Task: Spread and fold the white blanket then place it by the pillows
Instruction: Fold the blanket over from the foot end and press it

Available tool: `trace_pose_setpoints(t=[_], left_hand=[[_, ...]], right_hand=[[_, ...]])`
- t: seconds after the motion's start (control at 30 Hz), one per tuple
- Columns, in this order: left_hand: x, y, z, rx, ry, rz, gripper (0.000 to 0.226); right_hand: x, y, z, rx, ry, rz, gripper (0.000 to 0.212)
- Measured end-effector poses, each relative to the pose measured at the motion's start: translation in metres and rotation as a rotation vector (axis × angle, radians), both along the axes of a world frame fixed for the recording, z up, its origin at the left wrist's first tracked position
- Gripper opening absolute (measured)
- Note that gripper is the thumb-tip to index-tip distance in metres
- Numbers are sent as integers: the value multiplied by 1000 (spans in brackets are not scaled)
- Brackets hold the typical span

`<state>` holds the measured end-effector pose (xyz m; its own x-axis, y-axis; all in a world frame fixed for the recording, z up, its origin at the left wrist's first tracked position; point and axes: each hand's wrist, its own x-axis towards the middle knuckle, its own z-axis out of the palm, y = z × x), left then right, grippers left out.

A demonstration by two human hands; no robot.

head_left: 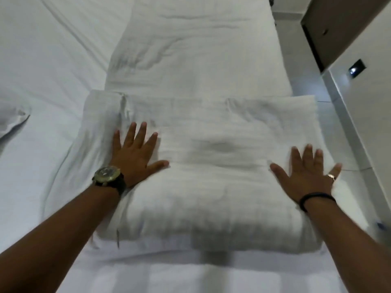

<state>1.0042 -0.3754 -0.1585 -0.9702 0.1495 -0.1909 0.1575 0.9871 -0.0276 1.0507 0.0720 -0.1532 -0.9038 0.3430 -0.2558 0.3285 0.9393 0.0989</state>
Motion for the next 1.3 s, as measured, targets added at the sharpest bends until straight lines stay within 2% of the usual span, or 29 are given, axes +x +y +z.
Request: trace_pose_setpoints(t=[0.07, 0.17, 0.23, 0.27, 0.3, 0.37, 0.4, 0.47, 0.53, 0.6, 0.7, 0.77, 0.83, 0.93, 1.0, 1.07, 1.1, 1.17, 1.23, 1.3], left_hand=[[46, -15, 7, 15, 159, 24, 97], [107, -52, 12, 18, 275, 135, 95], [135, -73, 10, 101, 302, 365, 102], [145, -82, 9, 245, 295, 557, 110], [154, -89, 11, 478, 273, 764, 117], [171, -98, 12, 897, 266, 990, 107], [177, -100, 10, 987, 265, 1007, 92], [180, -94, 12, 1025, 242, 960, 68], [176, -97, 14, 1036, 218, 940, 58], [175, -114, 12, 1068, 214, 953, 64], [196, -141, 8, 1117, 189, 1035, 90], [218, -144, 6, 1129, 158, 1075, 92], [232, -145, 11, 1117, 125, 1090, 89], [240, -146, 23, 977, 45, 994, 90], [245, -136, 28, 807, 129, 955, 93], [248, -108, 29, 541, 258, 918, 99], [247, -86, 33, 440, 302, 805, 98], [235, -35, 40, 379, 315, 407, 92], [217, 12, 39, 338, 230, 66, 89], [200, 29, 35, 238, 93, -76, 92]], right_hand=[[33, 5, 6, -38, 100, -182, 104], [86, 15, 6, -291, 172, -624, 119], [107, 20, 2, -412, 234, -688, 107], [115, 23, 2, -468, 284, -699, 98], [121, 26, 2, -537, 330, -711, 89], [137, 34, 1, -681, 385, -737, 74], [145, 36, -1, -724, 404, -751, 69], [153, 35, -3, -758, 479, -773, 65], [153, 28, -2, -775, 593, -793, 61], [158, 26, 4, -790, 659, -806, 64], [191, 24, 3, -634, 493, -744, 80], [213, 16, 0, -543, 391, -762, 74], [220, 9, 5, -540, 352, -771, 70], [217, 11, 24, -473, 305, -654, 76], [216, -6, 40, -310, 334, -540, 80], [215, -51, 51, -261, 418, -375, 74], [213, -80, 55, -289, 462, -277, 71], [199, -139, 56, -329, 541, -52, 66], [179, -187, 49, -363, 515, 113, 63], [164, -203, 36, -343, 416, 238, 62]])
